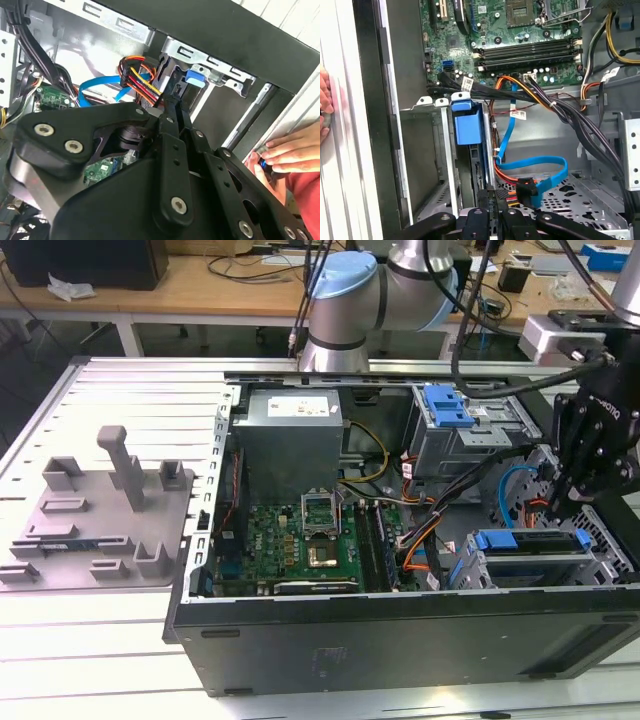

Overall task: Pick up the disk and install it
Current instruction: 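Insert the first disk wire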

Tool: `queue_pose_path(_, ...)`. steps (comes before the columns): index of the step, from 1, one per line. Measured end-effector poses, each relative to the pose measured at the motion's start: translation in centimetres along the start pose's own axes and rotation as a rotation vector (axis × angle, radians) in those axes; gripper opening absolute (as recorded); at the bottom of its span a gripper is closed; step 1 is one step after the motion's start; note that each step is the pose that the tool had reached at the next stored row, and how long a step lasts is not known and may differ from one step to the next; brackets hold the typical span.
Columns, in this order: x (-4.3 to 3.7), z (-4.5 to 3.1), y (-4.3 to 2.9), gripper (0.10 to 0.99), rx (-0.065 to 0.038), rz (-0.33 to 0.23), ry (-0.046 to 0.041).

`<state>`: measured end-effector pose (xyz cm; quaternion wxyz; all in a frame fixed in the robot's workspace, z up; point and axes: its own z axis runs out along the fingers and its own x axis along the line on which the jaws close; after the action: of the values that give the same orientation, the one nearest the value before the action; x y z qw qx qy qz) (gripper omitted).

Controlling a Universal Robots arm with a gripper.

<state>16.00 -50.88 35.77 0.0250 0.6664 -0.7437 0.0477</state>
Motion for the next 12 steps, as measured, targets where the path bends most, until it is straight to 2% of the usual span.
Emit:
queue_pose_path(1,0.98,0.1,0.19,0.169,-0.001,-0.008,-0.0396)
queue_pose_path(7,1.11,0.11,0.19,0.169,-0.001,-0.013,-0.0404)
queue_pose_path(9,1.7,0.18,0.12,0.169,-0.003,-0.012,-0.0557)
queue_pose_path(10,1.73,0.19,0.12,0.169,-0.003,-0.014,-0.0609)
queue_pose_path(12,1.74,0.2,0.12,0.169,-0.002,-0.025,-0.0629)
